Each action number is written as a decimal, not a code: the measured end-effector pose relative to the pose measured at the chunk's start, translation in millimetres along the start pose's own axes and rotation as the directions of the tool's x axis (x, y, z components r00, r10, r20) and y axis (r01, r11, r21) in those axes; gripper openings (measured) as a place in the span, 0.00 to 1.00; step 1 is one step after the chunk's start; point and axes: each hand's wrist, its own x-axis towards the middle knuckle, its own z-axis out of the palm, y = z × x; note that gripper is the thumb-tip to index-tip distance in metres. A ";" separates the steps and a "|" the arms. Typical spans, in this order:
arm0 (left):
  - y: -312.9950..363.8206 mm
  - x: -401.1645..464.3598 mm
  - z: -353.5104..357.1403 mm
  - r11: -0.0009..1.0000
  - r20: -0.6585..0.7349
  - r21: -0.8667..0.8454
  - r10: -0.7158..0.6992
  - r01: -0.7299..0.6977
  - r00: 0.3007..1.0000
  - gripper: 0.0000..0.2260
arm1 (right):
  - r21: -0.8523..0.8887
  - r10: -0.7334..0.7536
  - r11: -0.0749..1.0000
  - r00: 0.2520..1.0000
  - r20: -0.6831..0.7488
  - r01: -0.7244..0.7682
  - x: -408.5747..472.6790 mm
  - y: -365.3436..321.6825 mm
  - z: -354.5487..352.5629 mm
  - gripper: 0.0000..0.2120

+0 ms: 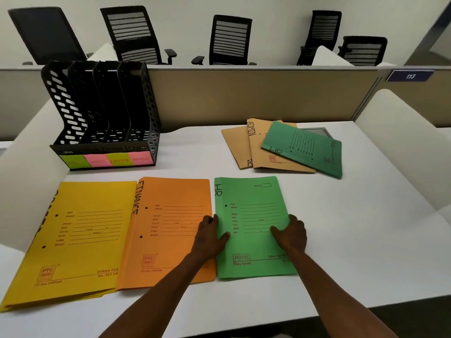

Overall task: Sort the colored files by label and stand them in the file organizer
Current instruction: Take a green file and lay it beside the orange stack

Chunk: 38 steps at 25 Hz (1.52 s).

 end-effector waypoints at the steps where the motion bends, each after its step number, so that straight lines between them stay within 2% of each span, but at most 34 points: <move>1: -0.8 -0.3 -0.6 1.000 0.007 -0.003 0.007 -0.007 1.000 0.34 | 0.000 0.000 1.000 1.000 -0.007 0.000 -1.6 0.7 1.1 0.34; 6: 3.8 2.7 -5.7 1.000 0.031 -0.022 -0.015 0.015 0.999 0.35 | 0.006 0.008 1.000 1.000 -0.006 -0.008 -2.7 -0.2 0.8 0.34; 11: 10.1 5.0 -1.4 0.997 -0.013 -0.041 -0.061 0.060 0.998 0.32 | 0.008 -0.009 1.000 0.999 -0.039 0.009 -4.0 0.5 -0.5 0.31; 14: 12.2 5.6 0.8 0.995 -0.040 -0.082 -0.066 0.062 0.997 0.33 | -0.084 -0.052 0.995 0.994 -0.091 0.044 -4.8 1.0 1.3 0.33; 17: 11.1 10.7 1.4 0.990 -0.099 -0.132 -0.070 0.057 0.993 0.35 | -0.146 -0.123 0.983 0.990 -0.072 0.112 2.8 2.0 2.8 0.35; 22: 29.0 23.4 4.6 0.998 -0.140 -0.059 0.015 -0.023 0.990 0.32 | -0.229 -0.363 0.907 0.932 -0.004 0.353 13.2 3.7 5.8 0.38; 26: 41.3 28.8 12.5 0.998 -0.137 0.066 0.004 0.005 0.991 0.32 | -0.305 -0.454 0.833 0.885 0.102 0.462 20.6 6.5 10.0 0.35; 31: 44.4 31.0 19.4 0.995 -0.192 0.090 -0.021 0.039 0.981 0.30 | -0.278 -0.496 0.810 0.856 0.143 0.516 32.5 12.6 6.6 0.32; 34: 55.1 37.6 22.5 0.994 -0.232 0.102 -0.001 0.026 0.973 0.29 | -0.204 -0.498 0.838 0.862 0.093 0.506 47.1 14.8 -4.1 0.32; 38: 78.6 54.9 28.6 0.997 -0.222 0.077 0.039 -0.023 0.974 0.28 | -0.219 -0.491 0.845 0.870 0.045 0.488 76.4 22.8 -23.8 0.33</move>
